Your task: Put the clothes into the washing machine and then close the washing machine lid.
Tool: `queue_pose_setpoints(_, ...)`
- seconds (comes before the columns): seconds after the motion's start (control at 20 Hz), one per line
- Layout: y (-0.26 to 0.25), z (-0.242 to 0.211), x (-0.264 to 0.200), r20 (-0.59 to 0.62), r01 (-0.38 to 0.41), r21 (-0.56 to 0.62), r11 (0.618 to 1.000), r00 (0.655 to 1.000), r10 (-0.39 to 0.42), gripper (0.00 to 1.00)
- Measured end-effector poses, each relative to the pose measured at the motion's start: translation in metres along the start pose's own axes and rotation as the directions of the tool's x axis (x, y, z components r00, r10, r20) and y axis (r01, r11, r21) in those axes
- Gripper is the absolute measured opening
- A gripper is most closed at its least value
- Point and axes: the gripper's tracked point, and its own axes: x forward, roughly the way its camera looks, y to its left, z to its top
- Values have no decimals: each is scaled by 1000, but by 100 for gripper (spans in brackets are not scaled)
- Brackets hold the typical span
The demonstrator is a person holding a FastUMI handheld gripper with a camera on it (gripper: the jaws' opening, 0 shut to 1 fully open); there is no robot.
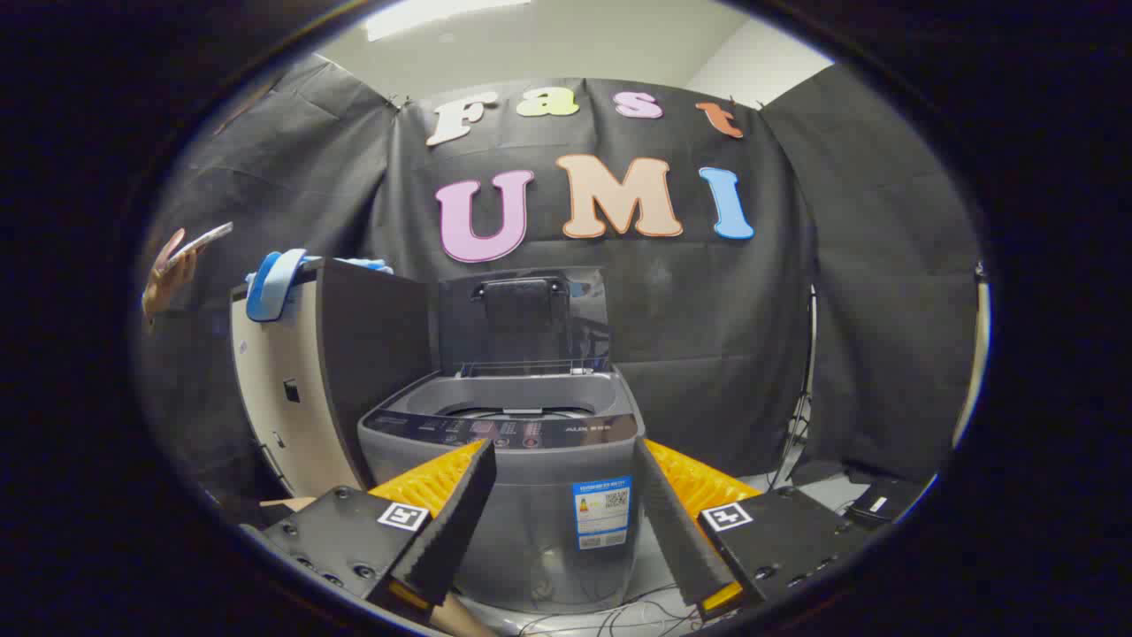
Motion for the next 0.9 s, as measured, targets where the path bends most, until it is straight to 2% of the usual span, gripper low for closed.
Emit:
queue_pose_setpoints(0.45, 7, 1, -1, 2, -9, -50, 999, 1000, 9, 96)
queue_pose_setpoints(0.9, 9, 1, -3, 6, 3, -32, 999, 1000, -3, 96)
